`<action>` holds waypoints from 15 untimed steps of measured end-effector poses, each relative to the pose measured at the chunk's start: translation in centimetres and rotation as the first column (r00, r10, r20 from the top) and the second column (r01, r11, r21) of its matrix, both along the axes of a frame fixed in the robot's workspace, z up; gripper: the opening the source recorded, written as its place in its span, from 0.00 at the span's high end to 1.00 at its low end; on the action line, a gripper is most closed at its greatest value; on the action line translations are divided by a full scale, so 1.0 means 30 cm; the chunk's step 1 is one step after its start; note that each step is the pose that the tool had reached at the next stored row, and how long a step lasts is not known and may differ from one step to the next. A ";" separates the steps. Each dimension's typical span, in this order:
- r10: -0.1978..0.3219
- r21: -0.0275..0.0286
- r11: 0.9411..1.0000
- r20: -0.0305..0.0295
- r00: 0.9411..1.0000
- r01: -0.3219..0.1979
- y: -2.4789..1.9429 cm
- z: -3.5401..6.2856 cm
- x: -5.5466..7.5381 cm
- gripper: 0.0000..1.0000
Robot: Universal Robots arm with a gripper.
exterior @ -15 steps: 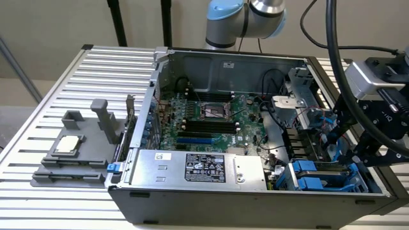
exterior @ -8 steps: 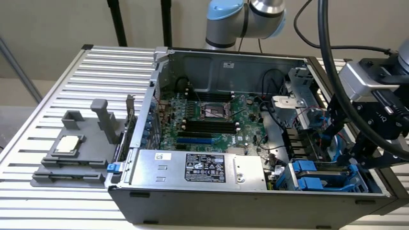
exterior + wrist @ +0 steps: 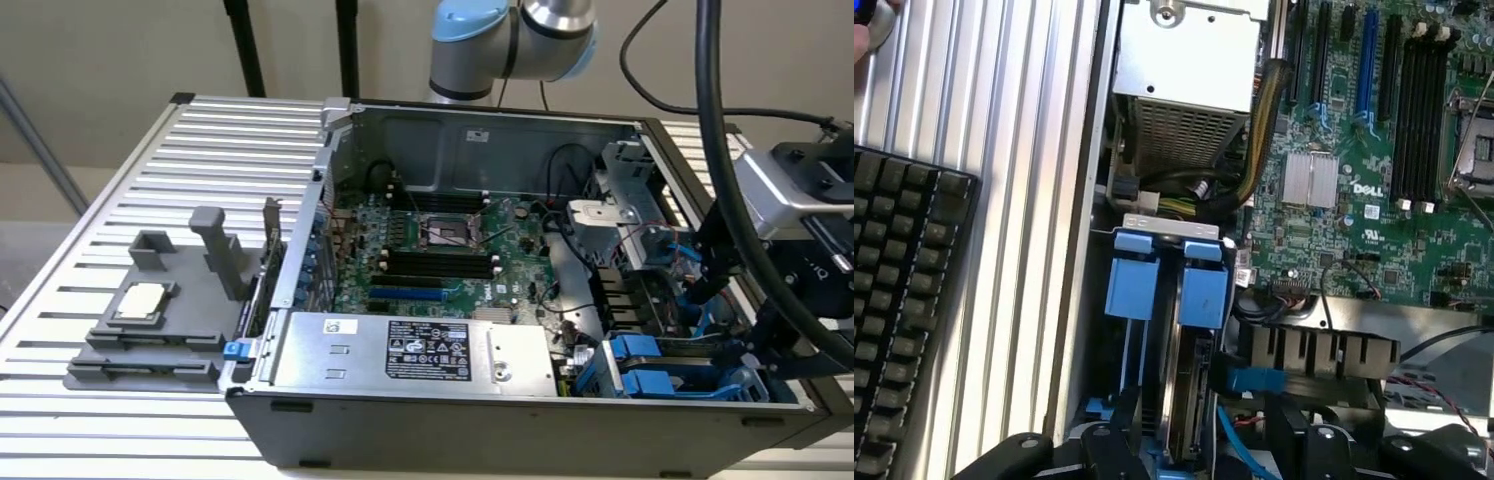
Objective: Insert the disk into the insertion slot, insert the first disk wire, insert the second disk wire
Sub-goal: 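Insert the first disk wire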
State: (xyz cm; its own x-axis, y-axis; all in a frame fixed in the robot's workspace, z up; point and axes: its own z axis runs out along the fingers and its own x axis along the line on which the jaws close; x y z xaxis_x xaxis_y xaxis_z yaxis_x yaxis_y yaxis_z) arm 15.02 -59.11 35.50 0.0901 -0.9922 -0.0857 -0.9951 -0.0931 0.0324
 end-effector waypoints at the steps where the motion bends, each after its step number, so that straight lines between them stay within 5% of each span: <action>1: 0.000 0.002 1.000 -0.002 1.000 0.000 -0.005 0.000 0.004 0.39; 11: 0.006 0.018 1.000 -0.008 1.000 -0.006 -0.016 -0.022 0.054 0.39; 15: 0.014 0.031 0.999 -0.008 1.000 -0.013 -0.016 -0.029 0.068 0.39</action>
State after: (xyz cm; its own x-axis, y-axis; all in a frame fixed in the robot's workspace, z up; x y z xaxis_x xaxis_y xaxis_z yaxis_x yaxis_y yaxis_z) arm 17.06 -59.59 34.63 0.1027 -0.9878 -0.1168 -0.9935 -0.1077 0.0370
